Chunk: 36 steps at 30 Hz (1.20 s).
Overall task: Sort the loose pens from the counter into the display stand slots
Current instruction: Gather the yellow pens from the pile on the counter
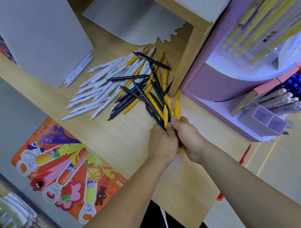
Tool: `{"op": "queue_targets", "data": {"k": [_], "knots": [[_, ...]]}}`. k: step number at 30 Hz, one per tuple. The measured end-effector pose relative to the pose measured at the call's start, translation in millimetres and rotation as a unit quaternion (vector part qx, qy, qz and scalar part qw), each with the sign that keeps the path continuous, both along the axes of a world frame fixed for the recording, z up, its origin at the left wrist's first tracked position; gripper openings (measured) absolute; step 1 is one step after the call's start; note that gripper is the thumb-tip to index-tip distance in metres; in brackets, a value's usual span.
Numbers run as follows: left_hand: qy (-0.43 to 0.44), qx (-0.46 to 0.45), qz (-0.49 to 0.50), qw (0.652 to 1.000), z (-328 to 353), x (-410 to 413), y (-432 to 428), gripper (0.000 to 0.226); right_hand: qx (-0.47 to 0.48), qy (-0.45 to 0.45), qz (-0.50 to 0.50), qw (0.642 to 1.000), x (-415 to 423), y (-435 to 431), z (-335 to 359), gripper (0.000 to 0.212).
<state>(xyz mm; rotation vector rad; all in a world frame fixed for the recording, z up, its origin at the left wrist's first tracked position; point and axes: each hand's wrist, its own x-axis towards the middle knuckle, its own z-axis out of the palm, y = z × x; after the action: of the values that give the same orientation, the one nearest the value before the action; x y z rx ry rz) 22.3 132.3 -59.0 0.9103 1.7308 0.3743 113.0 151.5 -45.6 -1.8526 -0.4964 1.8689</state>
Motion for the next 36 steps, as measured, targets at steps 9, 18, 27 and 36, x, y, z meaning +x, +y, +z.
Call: {"op": "queue_targets", "data": {"k": [9, 18, 27, 36], "knots": [[-0.182, 0.011, 0.101, 0.978, 8.9, 16.4, -10.0, 0.045, 0.057, 0.049, -0.047, 0.996, 9.3, -25.9, 17.9, 0.03], [-0.222, -0.029, 0.175, 0.959, 15.1, 43.1, -30.9, 0.026, 0.003, 0.078, -0.097, 0.992, 33.7, -39.9, 19.4, 0.021], [-0.206, -0.09, 0.143, 0.964, 17.6, 38.3, -22.6, 0.04, 0.023, -0.001, 0.043, 0.999, 63.5, -32.9, 28.9, 0.03], [-0.213, -0.07, 0.055, 0.973, 11.6, 40.9, -27.9, 0.024, -0.025, -0.029, 0.061, 0.997, 73.7, -28.3, 17.1, 0.046]]}}
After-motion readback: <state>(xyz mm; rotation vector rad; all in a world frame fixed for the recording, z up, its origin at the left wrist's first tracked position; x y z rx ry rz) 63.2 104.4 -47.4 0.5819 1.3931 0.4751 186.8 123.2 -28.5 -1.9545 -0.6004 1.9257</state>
